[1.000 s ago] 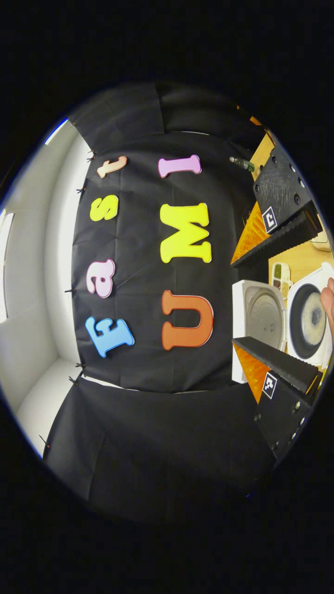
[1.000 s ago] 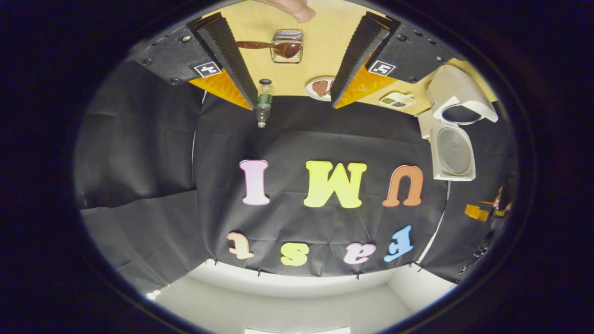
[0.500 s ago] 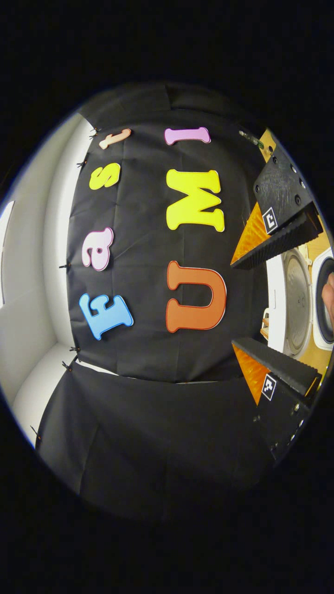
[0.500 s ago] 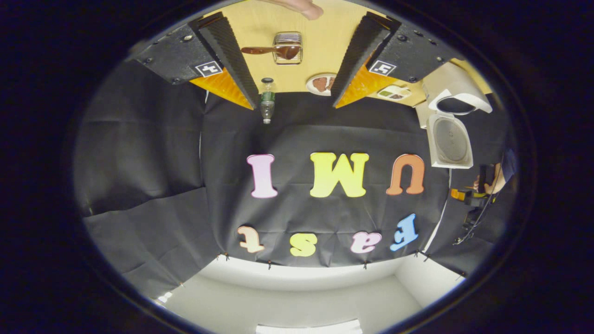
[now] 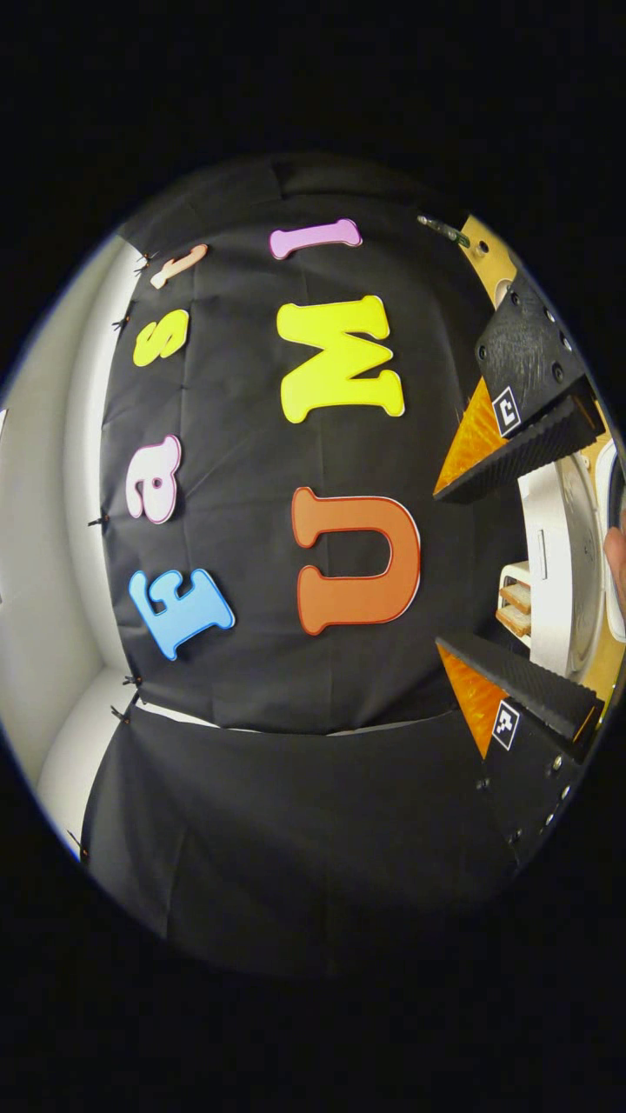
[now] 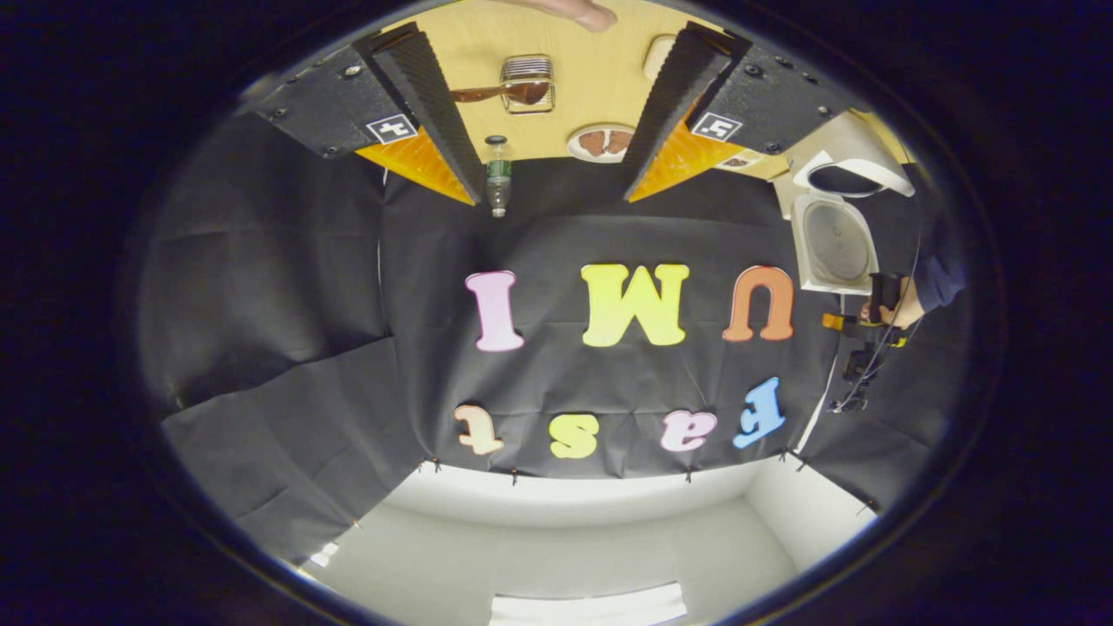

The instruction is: Close the left gripper, press the button to open the rice cooker; take a wooden spoon from the chopstick holder with the right hand, scoop a spoonful of rice and pour it into the rice cooker, then put the wooden spoon back into the chopstick holder.

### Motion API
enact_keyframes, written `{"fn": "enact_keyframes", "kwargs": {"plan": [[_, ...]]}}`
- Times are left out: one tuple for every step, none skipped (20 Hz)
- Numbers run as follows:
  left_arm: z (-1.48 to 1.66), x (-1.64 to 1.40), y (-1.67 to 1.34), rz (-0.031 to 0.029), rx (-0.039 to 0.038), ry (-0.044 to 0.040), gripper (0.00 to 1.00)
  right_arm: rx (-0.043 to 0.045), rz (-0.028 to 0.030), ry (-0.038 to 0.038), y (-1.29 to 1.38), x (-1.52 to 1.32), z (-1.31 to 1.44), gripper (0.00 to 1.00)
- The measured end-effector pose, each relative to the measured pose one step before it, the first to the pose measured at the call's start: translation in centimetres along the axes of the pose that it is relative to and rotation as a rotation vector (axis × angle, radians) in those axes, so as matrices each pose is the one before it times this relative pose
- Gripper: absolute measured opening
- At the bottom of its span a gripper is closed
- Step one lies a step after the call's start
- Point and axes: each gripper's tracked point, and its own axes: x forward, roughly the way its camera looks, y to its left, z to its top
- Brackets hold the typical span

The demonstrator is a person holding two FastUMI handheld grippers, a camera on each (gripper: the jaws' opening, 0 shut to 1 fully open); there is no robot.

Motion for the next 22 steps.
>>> {"fn": "enact_keyframes", "kwargs": {"plan": [[-0.836, 0.384, -0.200, 0.00240, 0.01317, 0.02936, 0.95, 0.00000, 0.00313, -0.00517, 0.192, -0.189, 0.040, 0.99], [-1.118, 0.205, -0.272, 0.00262, 0.01716, 0.03882, 0.95, 0.01062, 0.00233, -0.01321, 0.141, -0.192, 0.376, 0.99], [-1.547, 0.203, -0.549, -0.01436, 0.02109, 0.05307, 0.95, 0.01118, -0.00062, -0.01209, -0.001, -0.262, 0.303, 0.99], [-1.617, 0.265, -0.436, -0.00929, 0.01138, 0.06243, 0.95, 0.00630, -0.00260, -0.00841, -0.150, -0.131, 0.150, 0.99], [0.960, -0.160, 0.375, 0.00248, -0.01193, -0.04826, 1.00, 0.00272, -0.00572, -0.00806, -0.157, -0.073, 0.044, 0.99], [0.396, -0.607, 0.117, -0.00142, -0.03368, 0.02132, 0.99, -0.00320, -0.00176, -0.00242, -0.073, -0.097, 0.069, 0.99], [-0.989, 0.576, 0.146, -0.01138, -0.04626, 0.02575, 0.96, -0.00100, 0.00410, 0.00184, 0.064, -0.135, -0.051, 0.99], [0.070, -0.047, 0.141, -0.00800, -0.04431, -0.00540, 0.97, 0.00446, 0.00628, 0.00454, 0.120, -0.184, -0.085, 0.99], [-0.176, 0.037, 0.440, 0.01988, 0.01252, -0.00383, 0.98, 0.00541, 0.00187, 0.00720, -0.056, -0.132, -0.103, 0.99], [-0.293, -0.303, 0.330, 0.00380, 0.00093, -0.00282, 0.98, 0.00458, -0.00027, 0.00605, -0.169, -0.117, -0.151, 0.99], [-0.181, -0.459, 0.060, -0.00325, -0.00106, -0.00361, 0.99, 0.00579, -0.00306, 0.00303, -0.223, -0.150, -0.037, 0.99], [-0.213, -0.485, -0.010, 0.00226, -0.00143, 0.00436, 0.99, 0.00403, -0.00438, 0.00553, -0.219, -0.111, -0.083, 0.99], [0.095, -0.413, -0.069, -0.00085, 0.00178, 0.00048, 0.98, 0.00399, -0.00173, 0.00391, -0.120, -0.144, -0.040, 0.99], [-0.202, -0.489, -0.058, -0.00060, 0.00377, 0.00240, 0.99, 0.00216, -0.00006, 0.00568, 0.021, -0.179, -0.034, 0.99], [0.080, 0.194, -0.008, 0.00000, -0.00425, 0.00583, 0.99, 0.00171, 0.00089, 0.00610, 0.024, -0.281, -0.070, 0.99], [-0.065, -0.230, -0.078, -0.00040, 0.00039, 0.00544, 0.98, 0.00240, 0.00408, 0.00266, 0.092, -0.295, 0.088, 0.98], [-0.151, -0.513, -0.057, -0.00112, -0.00003, 0.00600, 0.99, 0.00294, 0.00624, -0.00042, 0.187, -0.411, 0.164, 0.99], [-0.191, -0.745, -0.135, 0.00076, -0.00082, 0.00213, 0.99, 0.00384, 0.00720, -0.00337, 0.163, -0.516, 0.206, 0.99], [-0.747, -1.553, -0.091, 0.00031, 0.00158, 0.00027, 0.99, 0.00296, 0.00710, -0.00547, 0.179, -0.524, 0.235, 0.99], [-0.359, -0.710, 0.025, 0.00061, -0.00123, 0.00385, 0.99, -0.00030, 0.00531, -0.00143, 0.043, -0.526, 0.059, 0.99], [-0.129, -0.426, 0.005, 0.00100, -0.00629, 0.00494, 0.99, 0.00019, 0.00608, 0.00062, 0.090, -0.509, 0.125, 0.98], [-0.351, -0.532, -0.099, 0.00456, 0.00042, 0.01136, 0.99, 0.00364, 0.00780, -0.00004, 0.181, -0.447, 0.125, 0.98]]}}
